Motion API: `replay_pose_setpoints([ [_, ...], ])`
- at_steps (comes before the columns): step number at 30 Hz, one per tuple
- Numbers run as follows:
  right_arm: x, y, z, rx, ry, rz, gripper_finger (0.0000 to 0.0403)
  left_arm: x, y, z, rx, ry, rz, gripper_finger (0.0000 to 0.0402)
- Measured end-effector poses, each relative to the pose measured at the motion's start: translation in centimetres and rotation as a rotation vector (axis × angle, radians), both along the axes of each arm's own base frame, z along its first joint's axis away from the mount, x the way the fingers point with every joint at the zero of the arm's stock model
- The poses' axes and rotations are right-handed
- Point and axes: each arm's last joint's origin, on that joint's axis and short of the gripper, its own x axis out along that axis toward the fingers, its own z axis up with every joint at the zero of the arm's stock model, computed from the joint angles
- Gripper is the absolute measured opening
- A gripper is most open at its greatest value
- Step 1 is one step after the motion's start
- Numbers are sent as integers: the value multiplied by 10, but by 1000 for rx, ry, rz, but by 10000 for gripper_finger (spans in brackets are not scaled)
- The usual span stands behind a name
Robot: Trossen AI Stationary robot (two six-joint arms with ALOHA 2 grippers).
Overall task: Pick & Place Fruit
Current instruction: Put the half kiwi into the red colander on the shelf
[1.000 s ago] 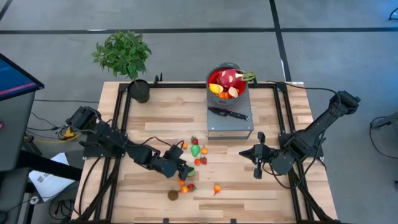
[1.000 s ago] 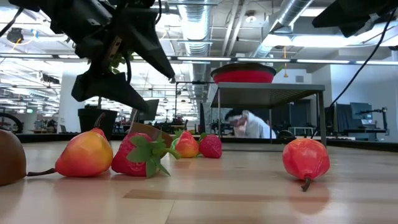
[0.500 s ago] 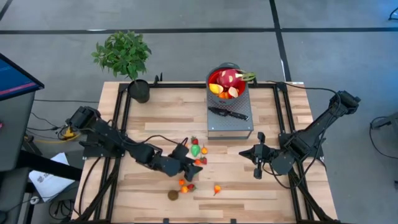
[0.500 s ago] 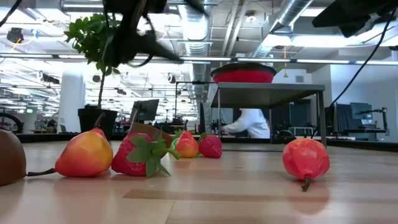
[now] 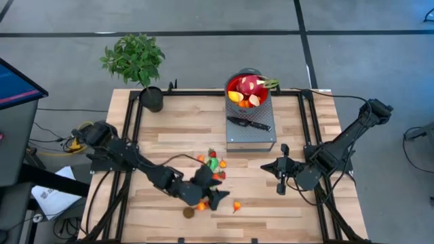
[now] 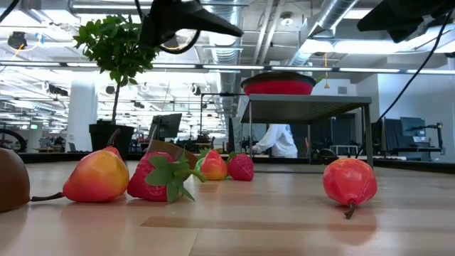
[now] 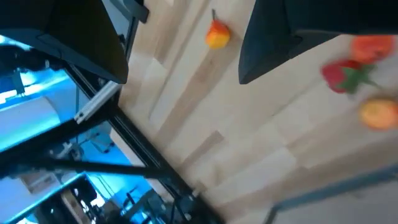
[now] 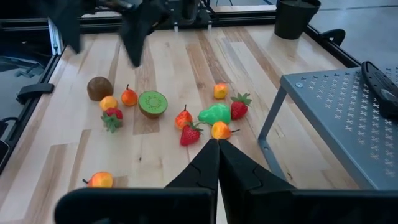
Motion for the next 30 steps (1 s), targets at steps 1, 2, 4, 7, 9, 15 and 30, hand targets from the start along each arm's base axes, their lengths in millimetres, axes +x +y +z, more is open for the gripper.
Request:
replay_pose_setpoints([
  [1,0,0,0,-4,1,2,0,4,-4,-2,1,11,-11,300],
  [2,0,0,0,-9,1,4,0,6,-6,-4,5,28,-22,300],
  [4,0,0,0,-23,5,11,0,10,-10,-10,17,76,-42,300],
  [7,0,0,0,-27,5,11,0,9,-9,-15,33,153,-51,300],
  [9,0,0,0,-28,5,12,0,3,-6,-18,45,224,-34,300],
  [15,0,0,0,-29,7,12,0,-15,8,-30,88,412,47,300],
  [30,0,0,0,-32,7,14,0,-27,14,-54,105,503,44,300],
])
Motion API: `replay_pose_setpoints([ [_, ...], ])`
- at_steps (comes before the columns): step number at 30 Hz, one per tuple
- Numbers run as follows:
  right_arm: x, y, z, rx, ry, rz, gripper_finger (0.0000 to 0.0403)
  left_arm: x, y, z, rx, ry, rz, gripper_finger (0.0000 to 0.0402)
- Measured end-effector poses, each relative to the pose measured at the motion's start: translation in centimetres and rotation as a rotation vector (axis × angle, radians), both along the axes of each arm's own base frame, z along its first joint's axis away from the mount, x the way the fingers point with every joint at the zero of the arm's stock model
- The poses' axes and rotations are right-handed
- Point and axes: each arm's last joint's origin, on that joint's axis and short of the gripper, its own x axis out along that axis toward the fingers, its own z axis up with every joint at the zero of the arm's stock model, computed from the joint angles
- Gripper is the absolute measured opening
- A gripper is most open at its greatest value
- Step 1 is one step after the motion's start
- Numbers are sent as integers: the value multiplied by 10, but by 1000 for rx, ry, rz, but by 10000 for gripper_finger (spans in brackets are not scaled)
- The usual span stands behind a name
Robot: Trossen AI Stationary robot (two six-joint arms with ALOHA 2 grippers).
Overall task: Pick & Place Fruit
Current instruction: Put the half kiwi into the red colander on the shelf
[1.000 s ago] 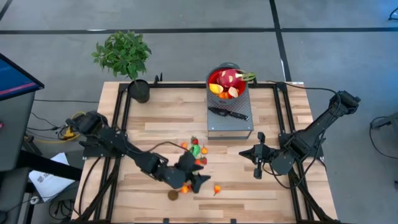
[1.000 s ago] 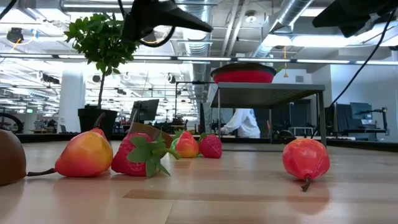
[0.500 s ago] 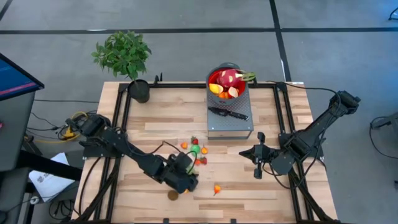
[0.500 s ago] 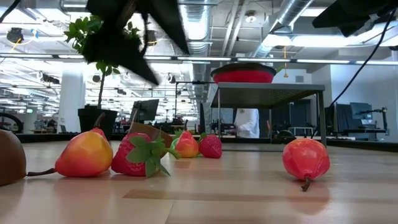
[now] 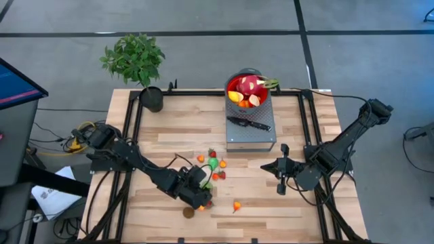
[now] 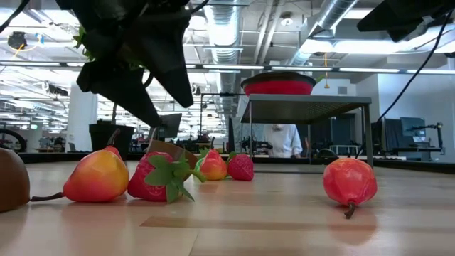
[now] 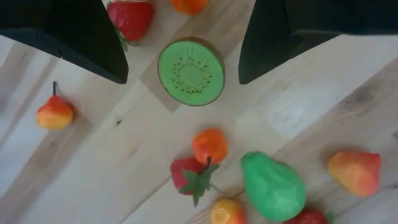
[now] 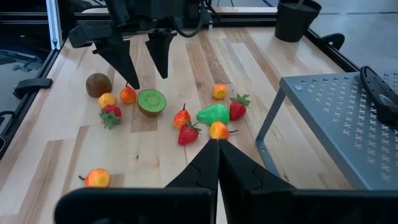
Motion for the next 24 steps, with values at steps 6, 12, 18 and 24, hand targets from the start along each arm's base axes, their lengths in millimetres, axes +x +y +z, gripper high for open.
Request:
replay_pose_setpoints([
  [6,0,0,-1,-6,6,0,0,1,-2,1,-2,-20,-7,300],
  [12,-1,-1,-2,-17,19,0,0,2,0,1,10,-22,-21,300],
  [18,-1,-1,-2,-19,22,0,0,5,2,2,2,-35,-7,300],
  [24,-1,-1,-2,-20,22,0,0,6,4,2,1,-37,-2,300],
])
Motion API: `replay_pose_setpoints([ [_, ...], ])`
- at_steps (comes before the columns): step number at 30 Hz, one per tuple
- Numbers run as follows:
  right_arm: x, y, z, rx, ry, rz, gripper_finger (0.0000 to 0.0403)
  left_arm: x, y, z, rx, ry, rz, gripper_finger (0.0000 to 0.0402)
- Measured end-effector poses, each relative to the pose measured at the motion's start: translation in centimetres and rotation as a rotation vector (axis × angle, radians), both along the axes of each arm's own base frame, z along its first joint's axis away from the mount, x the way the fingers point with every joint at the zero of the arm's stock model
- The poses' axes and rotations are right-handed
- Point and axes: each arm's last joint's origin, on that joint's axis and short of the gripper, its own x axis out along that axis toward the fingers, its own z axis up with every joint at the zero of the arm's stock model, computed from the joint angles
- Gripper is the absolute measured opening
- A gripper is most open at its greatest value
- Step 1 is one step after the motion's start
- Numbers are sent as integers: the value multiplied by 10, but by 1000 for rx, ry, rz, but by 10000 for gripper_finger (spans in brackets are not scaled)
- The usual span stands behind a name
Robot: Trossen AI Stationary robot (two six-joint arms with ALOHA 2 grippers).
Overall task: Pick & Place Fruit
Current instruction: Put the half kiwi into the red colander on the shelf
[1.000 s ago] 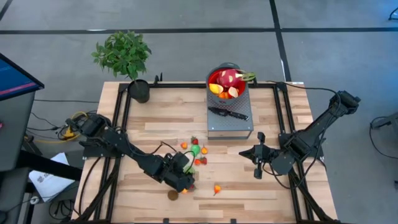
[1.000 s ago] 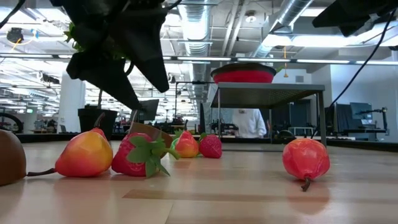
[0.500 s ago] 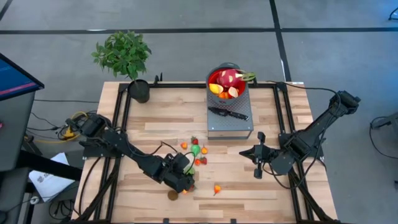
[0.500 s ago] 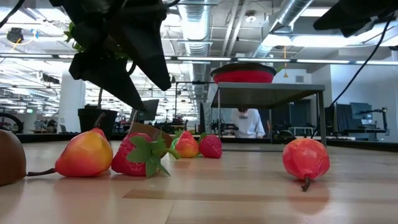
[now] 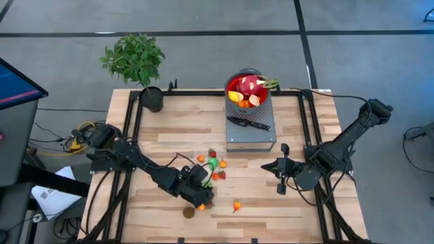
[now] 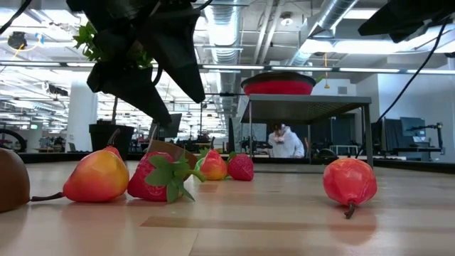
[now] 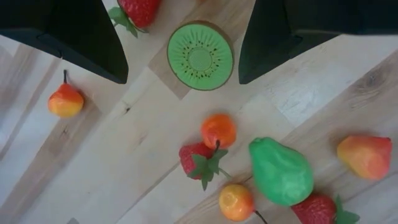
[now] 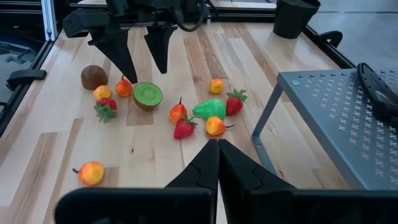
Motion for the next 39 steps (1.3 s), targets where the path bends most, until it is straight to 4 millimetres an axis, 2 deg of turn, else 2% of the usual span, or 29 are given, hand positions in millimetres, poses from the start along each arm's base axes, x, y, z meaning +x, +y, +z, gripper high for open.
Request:
replay_pose_setpoints([
  [39,-1,-1,-2,-15,19,-1,0,6,-2,4,-34,-64,0,300],
])
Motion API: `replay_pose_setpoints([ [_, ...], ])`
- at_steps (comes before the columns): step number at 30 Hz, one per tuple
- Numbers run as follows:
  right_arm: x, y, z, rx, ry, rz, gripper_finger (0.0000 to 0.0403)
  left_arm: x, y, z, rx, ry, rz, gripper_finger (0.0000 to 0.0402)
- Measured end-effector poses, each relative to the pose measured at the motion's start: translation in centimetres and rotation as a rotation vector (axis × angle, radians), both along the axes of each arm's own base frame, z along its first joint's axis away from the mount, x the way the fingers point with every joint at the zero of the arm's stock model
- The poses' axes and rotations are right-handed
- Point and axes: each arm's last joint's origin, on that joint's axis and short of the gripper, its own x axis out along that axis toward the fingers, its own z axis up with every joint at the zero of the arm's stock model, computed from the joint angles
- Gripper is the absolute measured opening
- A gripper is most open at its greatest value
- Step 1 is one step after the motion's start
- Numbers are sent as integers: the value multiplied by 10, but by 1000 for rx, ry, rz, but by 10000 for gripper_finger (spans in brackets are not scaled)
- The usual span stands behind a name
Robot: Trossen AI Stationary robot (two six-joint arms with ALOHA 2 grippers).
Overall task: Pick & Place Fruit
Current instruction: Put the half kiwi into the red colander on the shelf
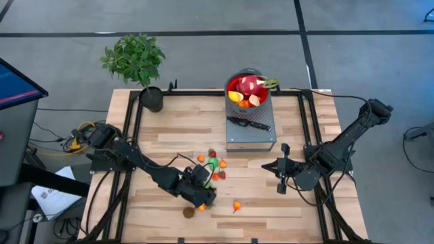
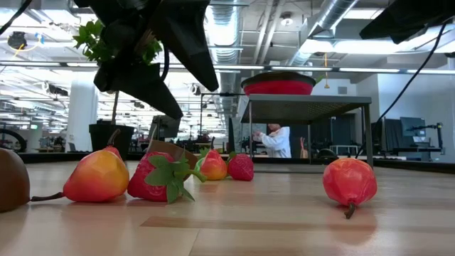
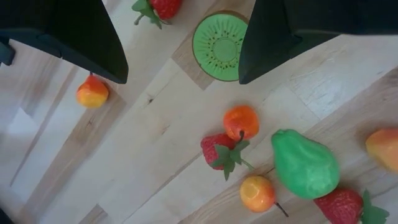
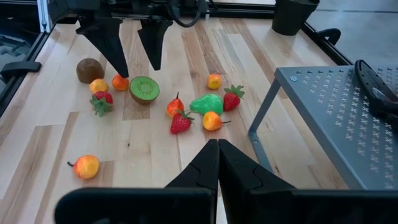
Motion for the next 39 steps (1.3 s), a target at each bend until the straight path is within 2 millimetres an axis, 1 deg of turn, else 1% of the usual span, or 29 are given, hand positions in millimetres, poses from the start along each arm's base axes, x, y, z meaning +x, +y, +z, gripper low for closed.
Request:
replay_pose_setpoints([
  [2,0,0,0,0,0,0,0,-1,1,-2,-9,0,13,300],
  [9,0,0,0,0,0,0,0,-13,5,-22,-90,40,107,300],
  [14,0,0,0,0,0,0,0,-15,6,-27,-97,35,107,300],
  [21,0,0,0,1,-1,0,0,-12,5,-30,-88,26,79,300],
  [33,0,0,0,1,-1,-1,0,-7,-1,-51,-87,59,47,300],
  [39,0,0,0,0,0,0,0,-6,-2,-52,-93,51,46,300],
])
